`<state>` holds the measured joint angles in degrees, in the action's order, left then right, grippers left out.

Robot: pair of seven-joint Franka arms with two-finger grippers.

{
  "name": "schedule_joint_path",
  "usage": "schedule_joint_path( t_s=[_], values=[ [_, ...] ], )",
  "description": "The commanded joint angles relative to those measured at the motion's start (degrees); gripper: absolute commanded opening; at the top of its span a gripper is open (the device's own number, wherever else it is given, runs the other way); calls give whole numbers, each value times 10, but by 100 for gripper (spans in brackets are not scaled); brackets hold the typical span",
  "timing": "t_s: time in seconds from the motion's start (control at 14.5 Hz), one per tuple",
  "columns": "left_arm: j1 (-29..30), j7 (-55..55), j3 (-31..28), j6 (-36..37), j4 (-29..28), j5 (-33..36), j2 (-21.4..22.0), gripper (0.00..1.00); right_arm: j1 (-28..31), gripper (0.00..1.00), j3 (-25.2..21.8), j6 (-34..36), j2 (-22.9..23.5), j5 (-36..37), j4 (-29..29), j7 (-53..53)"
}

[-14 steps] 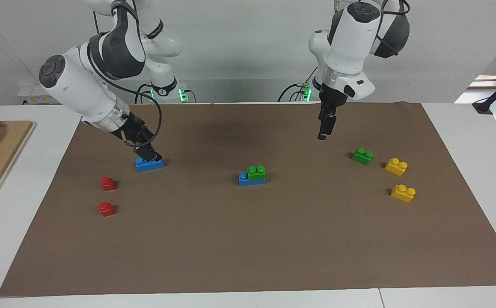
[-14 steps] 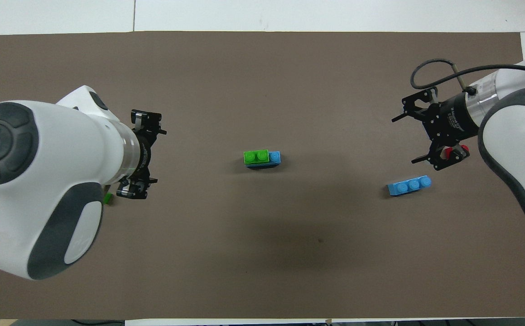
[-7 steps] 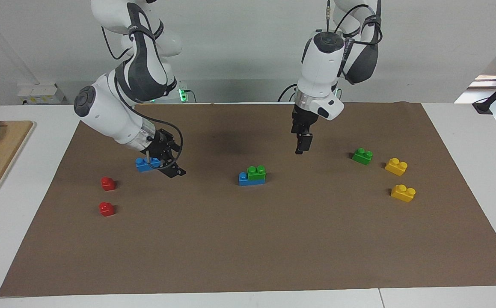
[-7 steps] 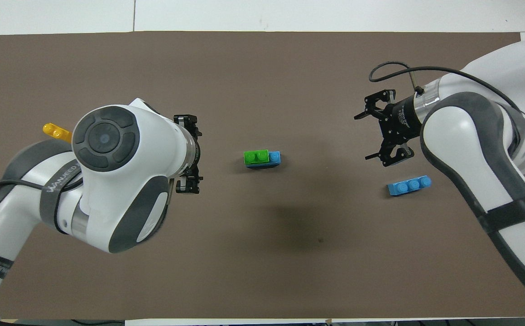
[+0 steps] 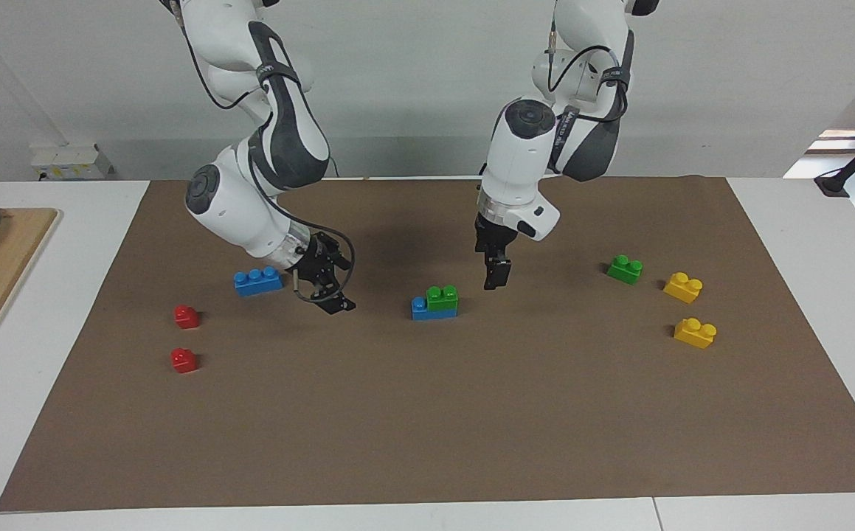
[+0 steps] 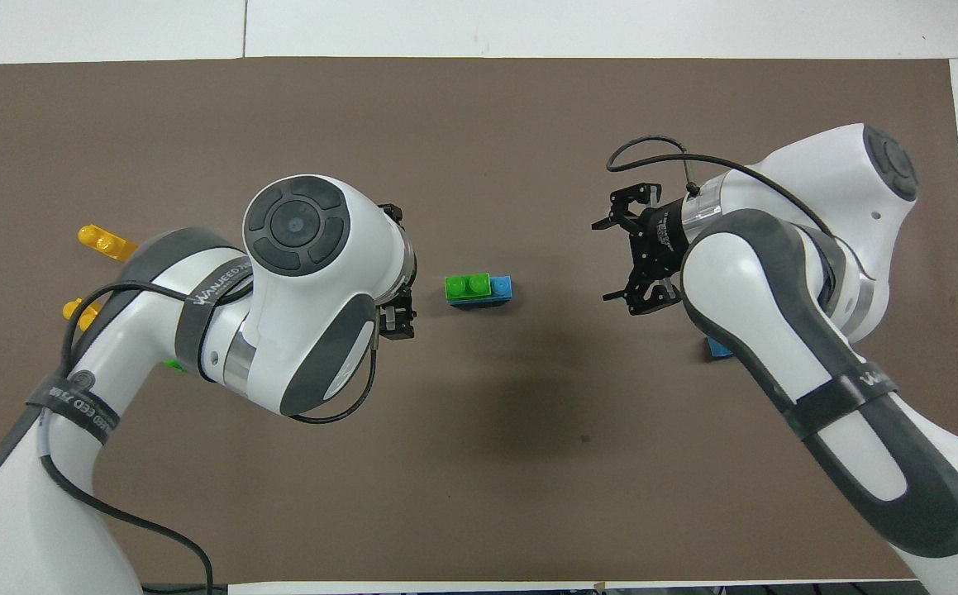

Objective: Remove green block with left arm and hold with right
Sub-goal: 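Lower the left gripper onto the green end while the right gripper approaches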

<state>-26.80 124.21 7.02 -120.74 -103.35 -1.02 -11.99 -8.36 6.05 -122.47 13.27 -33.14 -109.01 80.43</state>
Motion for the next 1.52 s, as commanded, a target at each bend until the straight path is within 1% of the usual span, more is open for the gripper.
schedule_joint_path(
  t_s=[0.0, 0.14, 0.28, 0.48, 0.76, 1.03, 1.45],
  values=[
    [-24, 37, -10, -9, 23, 10, -36, 100, -7, 98, 0, -28, 0, -35, -22, 3],
    [-30, 59, -10, -12, 50, 29, -71, 100, -8, 98, 0, -33, 17, -66, -20, -8],
    [-41, 83, -9, -19, 60, 40, -90, 100, -8, 98, 0, -33, 28, -96, -18, -43],
    [-47, 106, -10, -39, 55, 51, -99, 100, -8, 98, 0, -37, 45, -129, -15, -77],
    [-58, 117, -10, -45, 37, 53, -105, 100, -24, 98, 0, -72, 61, -169, -9, -99],
    [-62, 140, -10, -62, 28, 60, -106, 100, -42, 98, 0, -108, 83, -184, -6, -123],
    [-61, 142, -10, -67, 17, 62, -105, 100, -58, 98, 0, -131, 104, -195, -2, -140]
  ],
)
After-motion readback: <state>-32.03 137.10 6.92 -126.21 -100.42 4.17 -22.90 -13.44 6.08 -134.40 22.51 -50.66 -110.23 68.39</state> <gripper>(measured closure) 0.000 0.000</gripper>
